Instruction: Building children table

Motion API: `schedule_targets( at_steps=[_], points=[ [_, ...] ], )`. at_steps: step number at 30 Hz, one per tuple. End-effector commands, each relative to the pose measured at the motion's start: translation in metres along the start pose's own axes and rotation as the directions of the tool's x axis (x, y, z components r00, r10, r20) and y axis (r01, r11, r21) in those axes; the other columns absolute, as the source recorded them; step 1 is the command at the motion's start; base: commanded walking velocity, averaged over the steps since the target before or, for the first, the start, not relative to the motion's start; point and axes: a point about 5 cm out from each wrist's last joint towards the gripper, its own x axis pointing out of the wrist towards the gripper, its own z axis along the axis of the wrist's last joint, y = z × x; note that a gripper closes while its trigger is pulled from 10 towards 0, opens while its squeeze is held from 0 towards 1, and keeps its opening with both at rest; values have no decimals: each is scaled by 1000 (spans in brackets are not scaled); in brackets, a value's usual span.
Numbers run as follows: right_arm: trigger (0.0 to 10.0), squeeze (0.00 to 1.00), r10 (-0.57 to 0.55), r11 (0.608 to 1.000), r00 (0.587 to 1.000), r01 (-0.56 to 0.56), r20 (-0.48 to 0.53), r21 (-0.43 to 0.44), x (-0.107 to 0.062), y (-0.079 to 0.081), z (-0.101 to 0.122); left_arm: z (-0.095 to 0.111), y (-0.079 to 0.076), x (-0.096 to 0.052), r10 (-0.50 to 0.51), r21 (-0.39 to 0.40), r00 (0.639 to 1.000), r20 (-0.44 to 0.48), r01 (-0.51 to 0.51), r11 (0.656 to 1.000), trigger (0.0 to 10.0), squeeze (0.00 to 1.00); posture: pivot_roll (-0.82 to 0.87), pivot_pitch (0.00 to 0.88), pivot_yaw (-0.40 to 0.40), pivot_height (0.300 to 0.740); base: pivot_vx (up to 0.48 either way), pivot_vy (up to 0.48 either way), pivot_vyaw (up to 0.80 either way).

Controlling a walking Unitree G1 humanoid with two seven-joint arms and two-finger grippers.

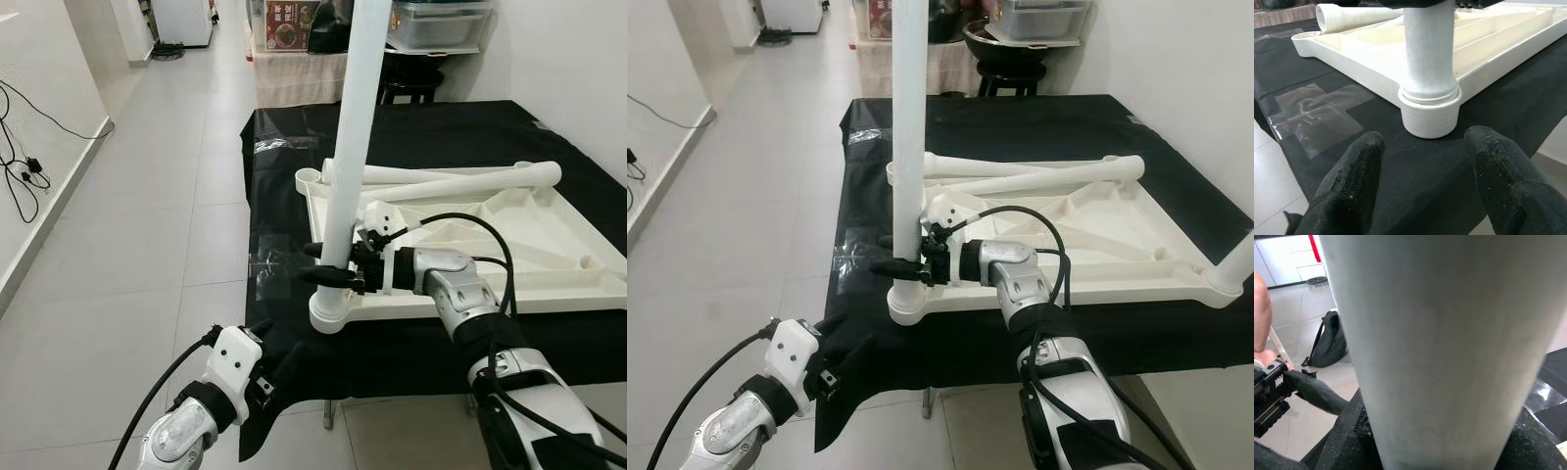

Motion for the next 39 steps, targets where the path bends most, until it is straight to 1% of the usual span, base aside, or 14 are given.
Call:
schedule_targets(
  at_steps=[1,6,7,8,9,13,16,22,23,25,26,27,28,39],
  points=[
    [0,0,20,998,1000,-19,-18,65,-3,5,-18,-2,-1,-1,3,0,1000,-7,-3,1000,10000,0,0,98,-57,740,0,0,0],
    [0,0,-212,976,976,214,-47,50,-17,2,-36,-1,-1,-3,1,-4,1000,-3,-1,1000,10000,0,-11,112,-60,740,0,0,0],
    [0,0,-479,867,877,468,26,172,0,18,-49,0,2,-5,5,-3,1000,-2,-5,1000,10000,0,-25,130,-48,740,0,0,0],
    [0,0,-479,867,877,468,26,172,0,18,-49,0,2,-5,5,-3,1000,-2,-5,1000,10000,0,-25,130,-48,740,0,0,0],
    [0,0,-602,780,798,592,-14,205,13,49,-64,0,4,-6,8,-2,1000,-2,-8,1000,10000,0,-36,140,-30,740,0,0,0],
    [0,0,-653,744,757,646,-14,170,23,67,-62,0,7,-5,-1,2,1000,-6,1,1000,10000,0,-32,120,-31,740,0,0,0],
    [0,0,-619,778,785,617,-26,121,27,61,-63,-1,8,-3,-3,7,1000,-8,3,1000,10000,0,-38,113,-24,740,0,0,0],
    [0,0,-639,766,769,635,11,98,27,59,-58,-1,11,-1,33,12,999,-5,-33,999,10000,0,-33,101,-27,740,0,0,0],
    [10000,0,-654,752,756,650,5,113,26,58,-58,-1,12,0,34,13,999,-5,-34,999,10000,0,-29,96,-26,740,0,0,0],
    [10000,0,-663,743,749,657,2,126,25,58,-57,-2,12,0,33,13,999,-6,-33,999,10000,0,-29,96,-26,740,0,0,0],
    [10000,831,-679,726,733,665,34,176,23,63,-49,-2,13,1,27,14,1000,-9,-27,1000,10000,0,-25,89,-17,740,0,0,0],
    [10000,831,-679,726,733,665,34,176,23,63,-49,-2,13,1,27,14,1000,-9,-27,1000,10000,0,-25,89,-17,740,0,0,0],
    [10000,1000,-664,740,745,645,59,193,23,67,-46,-2,13,1,25,15,1000,-9,-25,1000,10000,0,-24,87,-17,740,0,0,0],
    [10000,1000,-633,773,753,602,179,201,-16,71,-29,1,27,-2,128,27,992,-17,-128,991,10000,0,-56,76,2,740,0,0,0]
  ],
)
